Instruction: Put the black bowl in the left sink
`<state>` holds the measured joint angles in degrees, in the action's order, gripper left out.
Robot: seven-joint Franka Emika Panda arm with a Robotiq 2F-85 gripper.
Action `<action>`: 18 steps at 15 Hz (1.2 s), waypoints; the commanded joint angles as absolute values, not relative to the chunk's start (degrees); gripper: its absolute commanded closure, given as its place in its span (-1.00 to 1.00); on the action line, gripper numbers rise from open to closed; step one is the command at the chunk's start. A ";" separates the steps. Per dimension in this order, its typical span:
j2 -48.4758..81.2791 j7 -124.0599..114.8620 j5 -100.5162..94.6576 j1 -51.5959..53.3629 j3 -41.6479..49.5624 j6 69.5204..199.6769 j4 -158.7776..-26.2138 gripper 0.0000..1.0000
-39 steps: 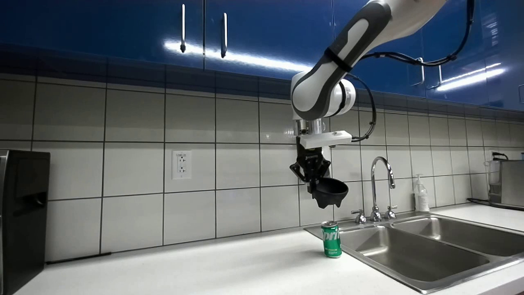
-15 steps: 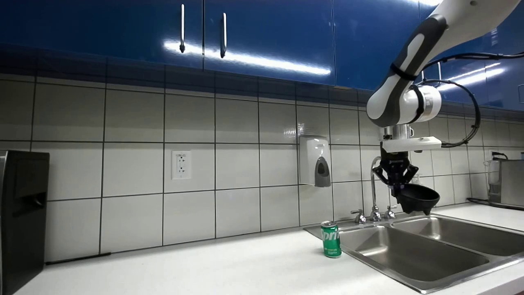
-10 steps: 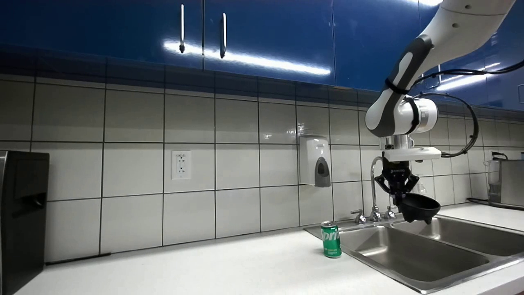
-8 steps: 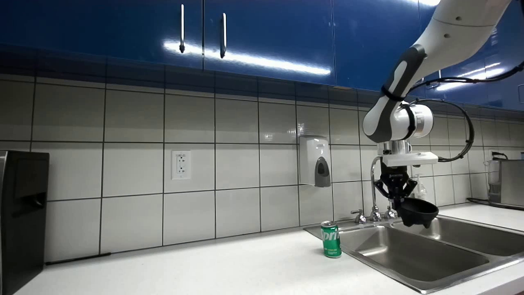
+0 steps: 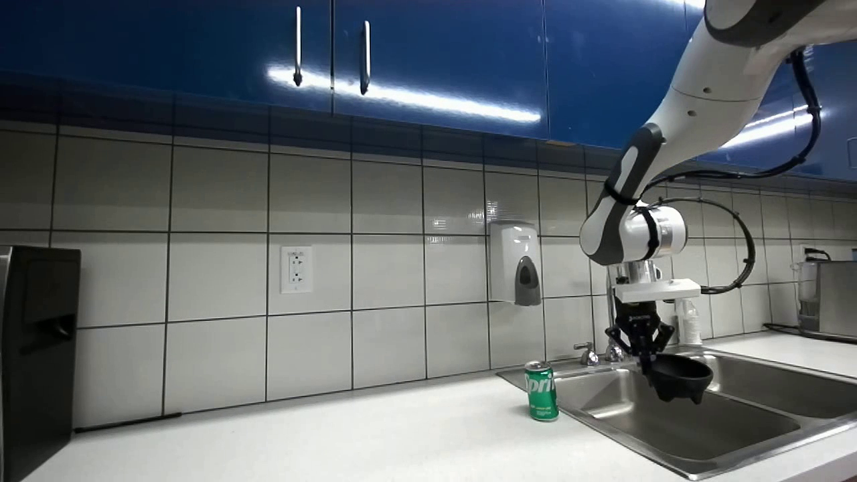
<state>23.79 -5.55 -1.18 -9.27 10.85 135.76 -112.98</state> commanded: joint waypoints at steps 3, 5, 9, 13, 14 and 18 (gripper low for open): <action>30.72 -3.78 1.20 -10.86 9.42 129.96 -105.25 0.96; 32.90 -3.77 1.92 -11.14 9.24 128.64 -103.33 0.96; 36.66 -3.31 3.31 -12.08 8.85 125.41 -99.58 0.96; 40.06 -3.74 4.26 -12.79 8.94 122.33 -95.97 0.96; 40.86 -3.89 4.38 -12.95 8.97 121.62 -95.10 0.96; 43.63 -4.69 4.42 -13.08 9.16 121.60 -92.50 0.96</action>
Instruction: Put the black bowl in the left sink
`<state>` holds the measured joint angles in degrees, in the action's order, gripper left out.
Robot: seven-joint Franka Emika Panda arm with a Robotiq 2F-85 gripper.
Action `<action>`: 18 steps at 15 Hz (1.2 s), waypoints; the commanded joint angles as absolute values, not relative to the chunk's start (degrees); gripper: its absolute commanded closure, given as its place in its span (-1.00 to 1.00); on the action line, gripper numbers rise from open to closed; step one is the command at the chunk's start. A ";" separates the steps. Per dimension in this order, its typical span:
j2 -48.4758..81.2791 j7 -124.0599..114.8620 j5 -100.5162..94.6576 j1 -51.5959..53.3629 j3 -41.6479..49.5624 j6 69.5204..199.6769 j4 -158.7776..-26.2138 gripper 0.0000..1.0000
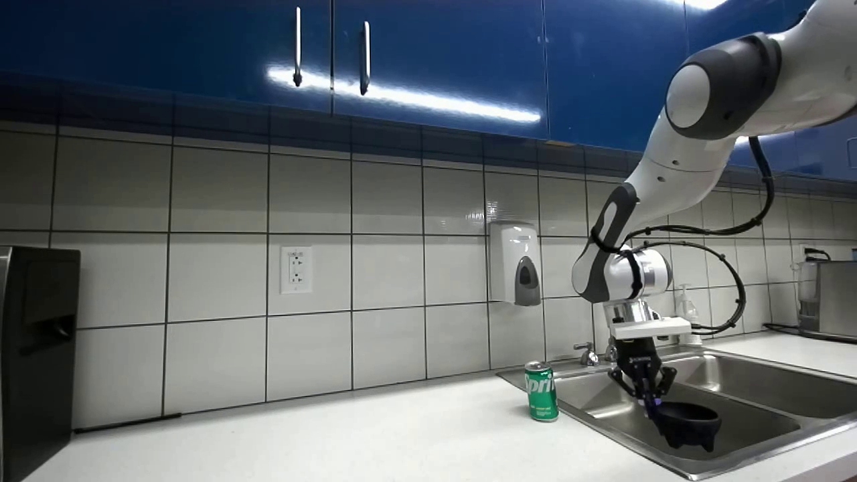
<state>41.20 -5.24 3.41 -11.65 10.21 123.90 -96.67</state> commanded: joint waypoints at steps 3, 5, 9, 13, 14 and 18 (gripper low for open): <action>45.58 -5.01 4.26 -13.03 9.22 122.02 -90.79 0.96; 46.97 -5.12 4.37 -13.13 9.16 121.86 -89.53 0.96; 49.50 -5.69 4.19 -12.95 9.30 122.10 -87.47 0.96; 51.24 -5.89 4.64 -13.20 9.12 122.27 -86.15 0.96; 51.63 -5.98 4.92 -13.30 9.04 122.32 -85.87 0.96; 52.65 -6.50 6.73 -13.60 8.93 122.78 -85.41 0.96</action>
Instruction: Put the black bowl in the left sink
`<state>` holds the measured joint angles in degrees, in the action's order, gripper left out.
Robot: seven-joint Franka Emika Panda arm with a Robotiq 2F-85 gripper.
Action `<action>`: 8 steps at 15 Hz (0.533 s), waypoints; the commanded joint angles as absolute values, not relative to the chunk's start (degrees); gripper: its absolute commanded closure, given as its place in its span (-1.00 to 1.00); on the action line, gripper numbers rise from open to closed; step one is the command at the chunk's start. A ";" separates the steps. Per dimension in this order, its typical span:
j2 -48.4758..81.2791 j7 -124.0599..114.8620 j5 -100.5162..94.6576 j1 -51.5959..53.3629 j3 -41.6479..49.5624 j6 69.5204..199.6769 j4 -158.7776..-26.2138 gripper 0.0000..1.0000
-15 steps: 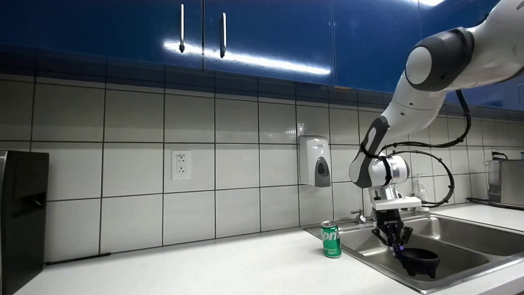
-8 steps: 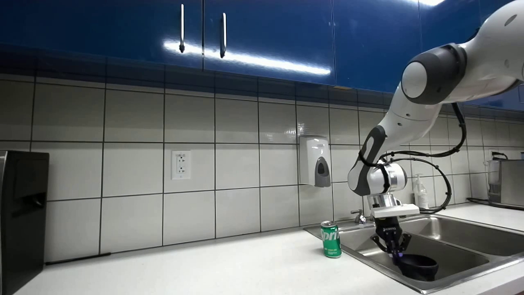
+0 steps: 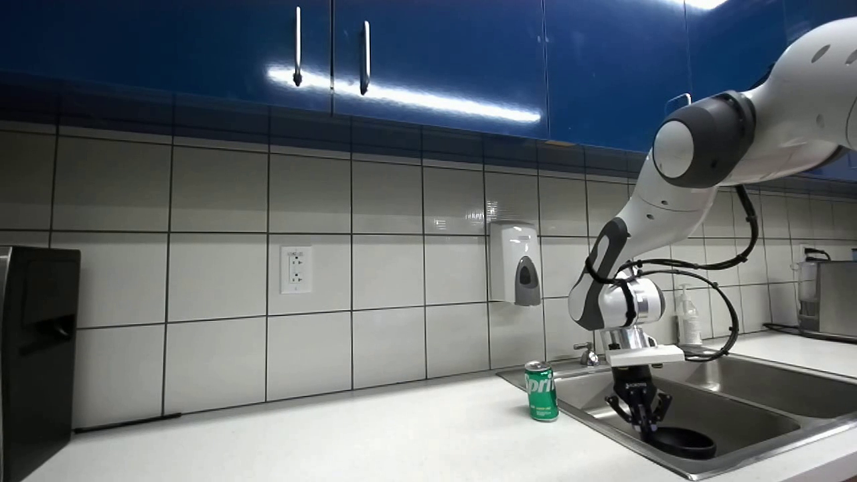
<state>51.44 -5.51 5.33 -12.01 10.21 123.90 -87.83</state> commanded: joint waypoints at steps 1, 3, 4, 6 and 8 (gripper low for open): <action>52.86 -6.54 7.07 -13.69 8.92 122.77 -85.33 0.96; 53.33 -6.62 7.68 -13.82 8.95 122.67 -85.21 0.96; 53.54 -6.60 7.91 -13.89 8.97 122.63 -85.11 0.96; 53.93 -6.67 8.30 -14.06 9.00 122.62 -85.04 0.96; 54.22 -6.69 8.55 -14.24 9.04 122.56 -85.00 0.96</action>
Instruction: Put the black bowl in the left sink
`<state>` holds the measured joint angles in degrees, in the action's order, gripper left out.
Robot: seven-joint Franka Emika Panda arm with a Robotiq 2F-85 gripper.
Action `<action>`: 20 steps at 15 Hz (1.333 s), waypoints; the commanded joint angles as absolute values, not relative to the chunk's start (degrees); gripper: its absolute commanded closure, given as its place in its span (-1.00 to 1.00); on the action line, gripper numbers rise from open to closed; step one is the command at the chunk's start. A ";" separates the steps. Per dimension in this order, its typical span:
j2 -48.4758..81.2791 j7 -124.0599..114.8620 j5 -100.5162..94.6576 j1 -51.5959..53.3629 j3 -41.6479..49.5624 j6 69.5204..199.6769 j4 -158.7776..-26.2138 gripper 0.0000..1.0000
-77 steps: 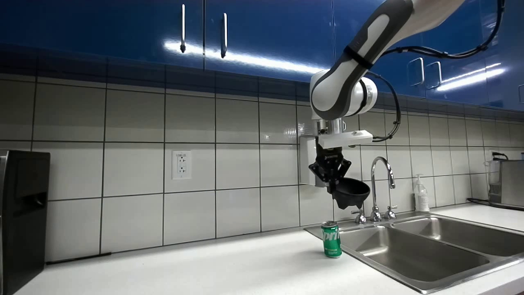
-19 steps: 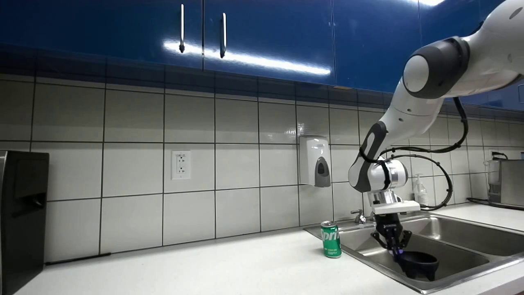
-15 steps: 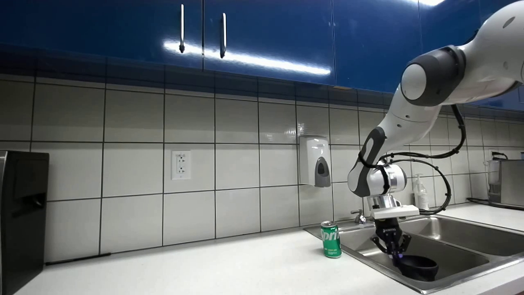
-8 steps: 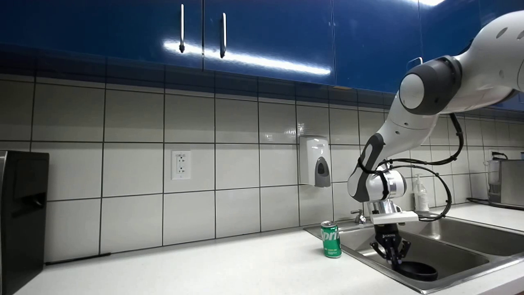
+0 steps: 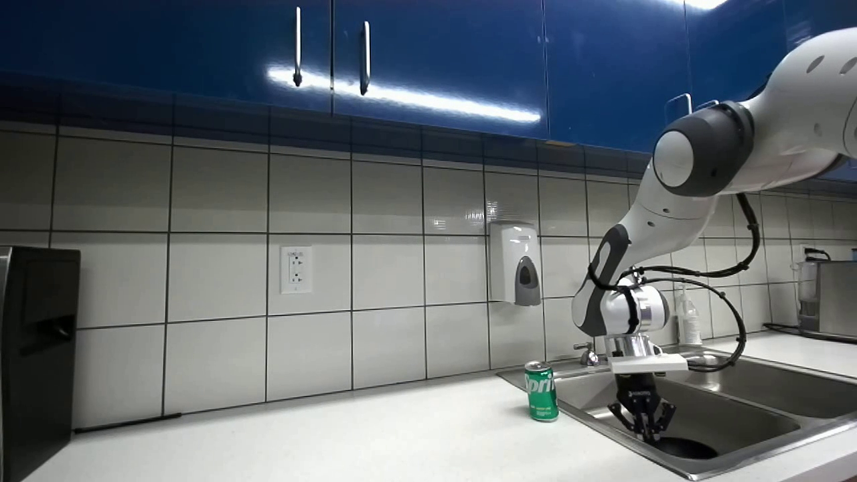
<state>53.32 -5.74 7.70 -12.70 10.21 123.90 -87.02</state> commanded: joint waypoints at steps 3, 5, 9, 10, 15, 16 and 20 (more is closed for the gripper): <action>54.48 -6.67 8.73 -14.48 9.04 122.33 -84.94 0.96; 54.48 -6.70 8.75 -14.58 9.05 122.23 -84.91 0.96; 54.40 -6.85 8.80 -14.73 9.06 121.86 -85.00 0.19; 54.40 -6.89 8.78 -14.76 9.09 121.85 -85.03 0.06; 53.38 -6.94 8.59 -14.56 9.24 122.72 -85.94 -0.71; 53.12 -6.91 8.59 -14.51 9.24 122.94 -86.14 -0.84; 51.52 -6.68 8.54 -14.26 9.25 124.27 -87.55 -1.00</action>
<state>53.83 -6.11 7.96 -13.57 10.20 124.01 -86.33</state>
